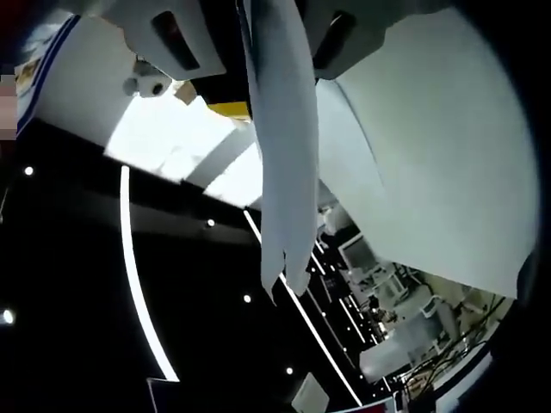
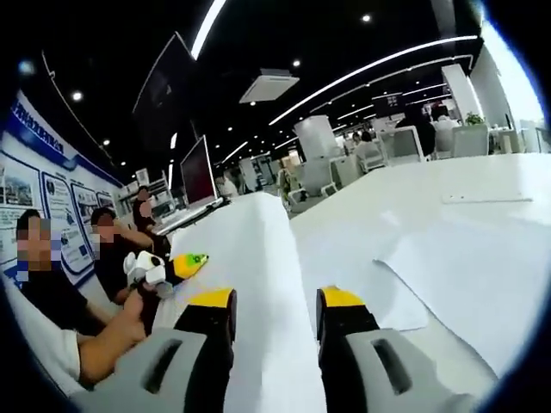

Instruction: Organize the stack of printing papers by aligning and flattening the scattered papers on the table

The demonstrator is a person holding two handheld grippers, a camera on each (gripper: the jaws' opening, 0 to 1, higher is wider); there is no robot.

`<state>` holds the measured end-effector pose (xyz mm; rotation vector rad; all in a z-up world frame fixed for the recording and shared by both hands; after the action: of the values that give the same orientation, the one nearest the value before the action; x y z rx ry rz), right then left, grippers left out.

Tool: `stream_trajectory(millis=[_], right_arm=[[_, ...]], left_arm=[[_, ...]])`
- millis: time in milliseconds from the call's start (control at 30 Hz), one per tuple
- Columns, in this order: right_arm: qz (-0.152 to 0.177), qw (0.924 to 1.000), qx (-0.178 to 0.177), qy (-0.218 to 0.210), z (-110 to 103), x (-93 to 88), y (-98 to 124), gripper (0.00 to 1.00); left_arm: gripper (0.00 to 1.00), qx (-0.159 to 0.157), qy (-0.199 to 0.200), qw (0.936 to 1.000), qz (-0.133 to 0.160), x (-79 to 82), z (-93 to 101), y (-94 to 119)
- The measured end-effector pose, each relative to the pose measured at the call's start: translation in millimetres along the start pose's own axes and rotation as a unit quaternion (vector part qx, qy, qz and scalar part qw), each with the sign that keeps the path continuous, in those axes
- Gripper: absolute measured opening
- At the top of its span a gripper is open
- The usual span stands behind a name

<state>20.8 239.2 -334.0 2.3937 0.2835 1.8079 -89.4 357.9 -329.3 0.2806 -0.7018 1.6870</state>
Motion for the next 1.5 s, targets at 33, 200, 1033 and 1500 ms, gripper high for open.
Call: stream_trajectory(millis=[33, 200, 1033, 1500], right_arm=[[-0.007, 1.0, -0.001, -0.005, 1.7, -2.5, -3.7, 0.37], [-0.019, 0.9996, 0.015, -0.012, 10.7, -9.7, -20.5, 0.38], [-0.013, 0.9928, 0.107, -0.052, -17.2, -0.6, -14.3, 0.19], [0.006, 0.9948, 0.084, -0.058, -20.8, 1.9, -16.0, 0.18]], left_arm=[[0.06, 0.0, 0.001, 1.0, 0.0, 0.3, -0.2, 0.1], [0.06, -0.011, 0.01, 0.9999, 0.0, 1.8, 1.1, 0.8], [0.07, -0.01, 0.006, 0.9999, -0.005, -2.4, 6.3, -0.2], [0.11, -0.001, 0.0, 0.9999, 0.013, 5.0, 1.3, 0.0]])
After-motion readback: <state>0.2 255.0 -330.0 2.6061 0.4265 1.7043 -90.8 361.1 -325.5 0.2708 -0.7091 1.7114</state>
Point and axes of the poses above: the point that each gripper's makers call its tool centre point, and the gripper's own axes: y roughly backward along the fingers, z roughly to its right, x roughly out of its top, the point moved 2 cm from there along y, roughly backward along the fingers, and after that the axes turned 4 degrees about y, right-handed, at the moved point
